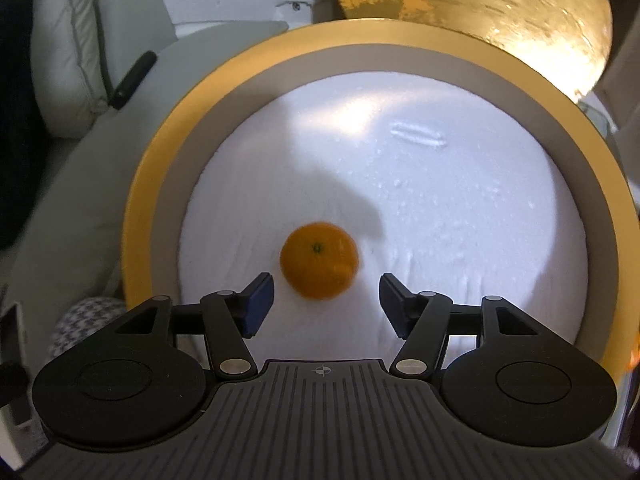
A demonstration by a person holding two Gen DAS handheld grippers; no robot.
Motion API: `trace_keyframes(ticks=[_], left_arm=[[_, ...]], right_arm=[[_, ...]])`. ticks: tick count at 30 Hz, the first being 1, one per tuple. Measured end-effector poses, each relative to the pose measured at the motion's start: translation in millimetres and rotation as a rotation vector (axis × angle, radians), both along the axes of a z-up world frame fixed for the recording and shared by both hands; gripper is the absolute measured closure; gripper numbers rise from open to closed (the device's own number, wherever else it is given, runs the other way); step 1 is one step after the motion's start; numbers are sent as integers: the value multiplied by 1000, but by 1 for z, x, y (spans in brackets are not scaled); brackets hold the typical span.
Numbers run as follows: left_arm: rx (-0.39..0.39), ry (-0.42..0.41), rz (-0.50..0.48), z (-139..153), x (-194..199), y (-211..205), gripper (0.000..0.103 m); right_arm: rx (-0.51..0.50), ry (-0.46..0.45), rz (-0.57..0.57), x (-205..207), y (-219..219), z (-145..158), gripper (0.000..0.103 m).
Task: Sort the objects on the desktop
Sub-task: 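Carry the mandarin over the gold box and release it onto the foam, then move the right gripper back toward the remaining mandarins by the apple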
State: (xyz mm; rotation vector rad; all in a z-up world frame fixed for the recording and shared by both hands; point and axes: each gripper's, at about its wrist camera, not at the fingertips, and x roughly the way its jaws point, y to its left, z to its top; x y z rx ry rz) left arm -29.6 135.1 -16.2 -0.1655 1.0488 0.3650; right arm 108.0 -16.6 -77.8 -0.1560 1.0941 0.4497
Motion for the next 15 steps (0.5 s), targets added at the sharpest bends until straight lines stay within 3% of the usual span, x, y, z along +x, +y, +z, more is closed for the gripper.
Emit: trace_keyframes(ticks=[15], left_arm=[[54, -25, -122, 23, -1, -47, 1]], right_arm=[[107, -83, -118, -63, -80, 64, 40]])
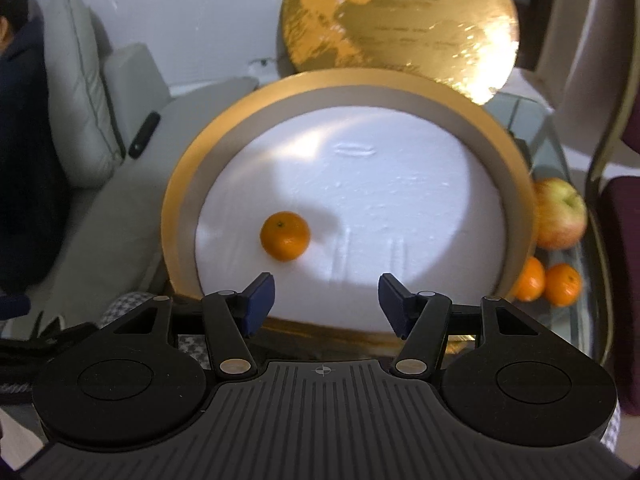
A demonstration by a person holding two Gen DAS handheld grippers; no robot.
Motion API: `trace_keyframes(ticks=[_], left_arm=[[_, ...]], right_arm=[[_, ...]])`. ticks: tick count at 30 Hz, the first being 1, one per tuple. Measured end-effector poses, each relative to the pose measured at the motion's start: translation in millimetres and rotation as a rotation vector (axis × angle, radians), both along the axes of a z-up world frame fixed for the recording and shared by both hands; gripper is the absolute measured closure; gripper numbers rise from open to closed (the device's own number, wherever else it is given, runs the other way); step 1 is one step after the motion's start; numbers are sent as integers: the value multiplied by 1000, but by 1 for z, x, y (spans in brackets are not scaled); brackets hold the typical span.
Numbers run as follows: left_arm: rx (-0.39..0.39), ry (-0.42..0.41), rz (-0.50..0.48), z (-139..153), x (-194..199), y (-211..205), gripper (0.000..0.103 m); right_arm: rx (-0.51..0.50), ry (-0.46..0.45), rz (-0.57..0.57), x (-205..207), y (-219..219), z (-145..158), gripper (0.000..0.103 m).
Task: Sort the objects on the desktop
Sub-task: 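Move the right gripper back toward the remaining mandarins by the apple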
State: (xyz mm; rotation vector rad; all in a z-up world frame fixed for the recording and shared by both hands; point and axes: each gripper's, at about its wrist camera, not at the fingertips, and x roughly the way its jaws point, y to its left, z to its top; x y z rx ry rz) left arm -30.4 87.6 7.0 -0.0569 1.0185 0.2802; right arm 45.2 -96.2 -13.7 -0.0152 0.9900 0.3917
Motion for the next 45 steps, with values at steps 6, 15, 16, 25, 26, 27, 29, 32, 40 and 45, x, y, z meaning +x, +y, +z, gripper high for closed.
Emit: trace_keyframes(ticks=[6, 15, 16, 25, 26, 27, 29, 32, 40, 45], left_arm=[[6, -3, -63, 7, 3, -23, 1], [21, 12, -166, 12, 8, -54, 1], [25, 13, -179, 12, 9, -56, 1], [69, 38, -237, 11, 11, -71, 1], [70, 38, -238, 12, 11, -72, 1], [71, 39, -240, 12, 11, -73, 1], [72, 42, -243, 11, 11, -75, 1], [77, 44, -251, 11, 11, -78, 1], [94, 50, -272, 12, 13, -83, 1], [97, 53, -284, 11, 15, -87, 1]], right_arm=[[65, 7, -34, -26, -31, 14, 38], [89, -3, -75, -51, -64, 23, 28], [88, -9, -81, -53, -67, 23, 27], [108, -5, -152, -58, -90, 18, 21], [112, -2, -155, -59, -92, 17, 21], [115, 0, -156, -59, -93, 17, 21], [117, 8, -154, -59, -93, 15, 21], [125, 16, -152, -58, -94, 14, 21], [138, 20, -167, -58, -98, 12, 21], [138, 30, -170, -57, -100, 9, 21]])
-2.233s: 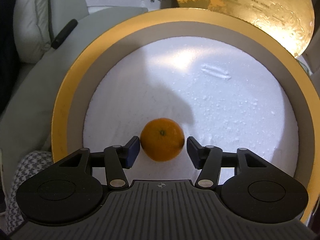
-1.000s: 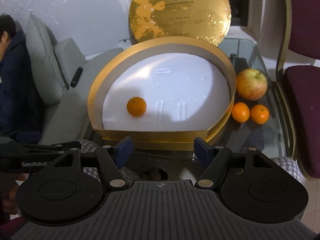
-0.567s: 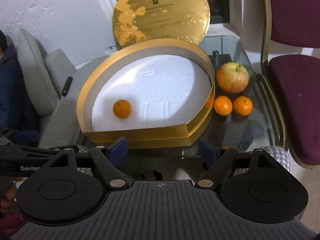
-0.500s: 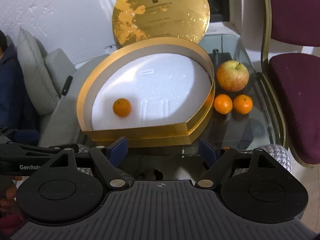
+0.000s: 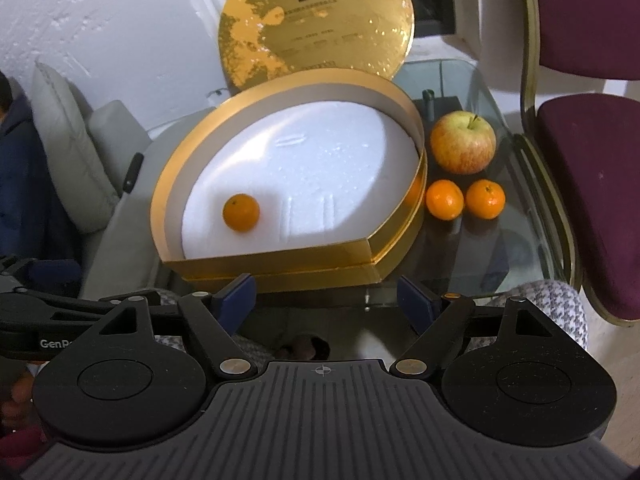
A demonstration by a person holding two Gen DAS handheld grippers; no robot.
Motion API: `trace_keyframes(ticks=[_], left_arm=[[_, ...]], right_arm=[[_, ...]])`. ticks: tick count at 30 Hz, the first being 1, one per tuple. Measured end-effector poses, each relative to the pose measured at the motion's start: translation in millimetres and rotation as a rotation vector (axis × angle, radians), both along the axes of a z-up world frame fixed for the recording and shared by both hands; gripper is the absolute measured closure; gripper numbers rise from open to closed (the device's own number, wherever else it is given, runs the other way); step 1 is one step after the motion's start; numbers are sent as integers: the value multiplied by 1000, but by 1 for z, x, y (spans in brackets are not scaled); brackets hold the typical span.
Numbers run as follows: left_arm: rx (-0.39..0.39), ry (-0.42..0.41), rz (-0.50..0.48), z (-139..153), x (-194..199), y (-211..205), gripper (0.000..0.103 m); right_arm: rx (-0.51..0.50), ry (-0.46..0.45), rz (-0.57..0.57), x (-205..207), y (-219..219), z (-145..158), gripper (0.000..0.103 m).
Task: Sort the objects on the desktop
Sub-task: 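Move the right gripper back toward the remaining mandarins by the apple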
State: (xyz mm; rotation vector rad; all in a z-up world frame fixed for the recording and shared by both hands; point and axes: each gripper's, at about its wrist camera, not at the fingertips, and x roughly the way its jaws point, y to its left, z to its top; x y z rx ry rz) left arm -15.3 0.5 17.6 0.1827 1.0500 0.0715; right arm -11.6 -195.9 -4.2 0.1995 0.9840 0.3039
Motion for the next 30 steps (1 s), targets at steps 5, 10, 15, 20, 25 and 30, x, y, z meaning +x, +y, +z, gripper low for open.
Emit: trace_keyframes(ticks=[5, 10, 15, 20, 25, 30], left_arm=[[6, 15, -14, -3, 4, -5, 1], [15, 25, -30, -6, 12, -13, 1], [13, 36, -38, -12, 22, -20, 1], [9, 46, -47, -17, 32, -28, 1], [11, 57, -49, -22, 43, -33, 1], [12, 65, -47, -27, 54, -37, 1]], right_arm=[[1, 10, -14, 3, -5, -5, 21], [-6, 24, -38, 7, -14, -14, 21], [-1, 39, -75, 14, -27, -23, 22], [-6, 44, -94, 23, -38, -32, 29], [2, 53, -136, 36, -53, -40, 30], [-10, 60, -177, 52, -67, -52, 33]])
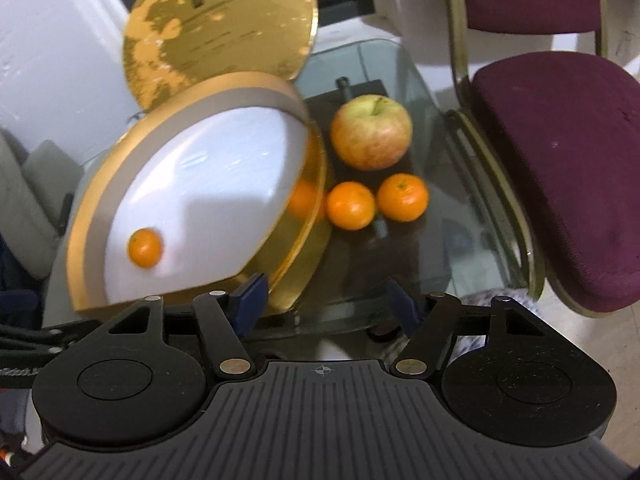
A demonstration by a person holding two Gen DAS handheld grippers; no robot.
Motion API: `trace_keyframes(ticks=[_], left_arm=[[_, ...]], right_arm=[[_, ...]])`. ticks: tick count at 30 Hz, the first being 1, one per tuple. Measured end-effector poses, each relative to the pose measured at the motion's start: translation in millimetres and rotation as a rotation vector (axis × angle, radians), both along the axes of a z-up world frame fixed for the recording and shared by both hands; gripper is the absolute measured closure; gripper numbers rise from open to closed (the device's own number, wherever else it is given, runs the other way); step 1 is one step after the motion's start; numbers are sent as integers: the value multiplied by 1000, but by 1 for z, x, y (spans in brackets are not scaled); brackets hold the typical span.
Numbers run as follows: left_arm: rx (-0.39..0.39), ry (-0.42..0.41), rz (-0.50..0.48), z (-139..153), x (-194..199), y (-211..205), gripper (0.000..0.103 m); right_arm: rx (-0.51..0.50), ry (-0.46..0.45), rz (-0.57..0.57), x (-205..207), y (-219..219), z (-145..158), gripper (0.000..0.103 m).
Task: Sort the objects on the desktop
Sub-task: 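Move the right gripper back toward the remaining mandarins by the apple, then grasp a second mandarin orange with the right gripper and lift it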
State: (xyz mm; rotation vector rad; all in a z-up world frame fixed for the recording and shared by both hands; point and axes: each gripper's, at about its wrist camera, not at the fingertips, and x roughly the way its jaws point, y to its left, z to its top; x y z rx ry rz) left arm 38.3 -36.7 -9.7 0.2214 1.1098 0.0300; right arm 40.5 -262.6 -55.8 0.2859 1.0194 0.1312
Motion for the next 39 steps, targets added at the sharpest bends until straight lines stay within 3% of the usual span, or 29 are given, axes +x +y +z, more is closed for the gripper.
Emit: trace_keyframes(ticks=[9, 13, 39], left_arm=[[13, 15, -3, -6, 12, -4, 1], [16, 29, 2, -10, 16, -4, 1], [30, 78, 33, -22, 27, 0, 1]], right_arm=[[-18, 12, -60, 32, -23, -23, 43], [-7, 2, -88, 45, -33, -33, 53], [104, 29, -193, 99, -53, -71, 52]])
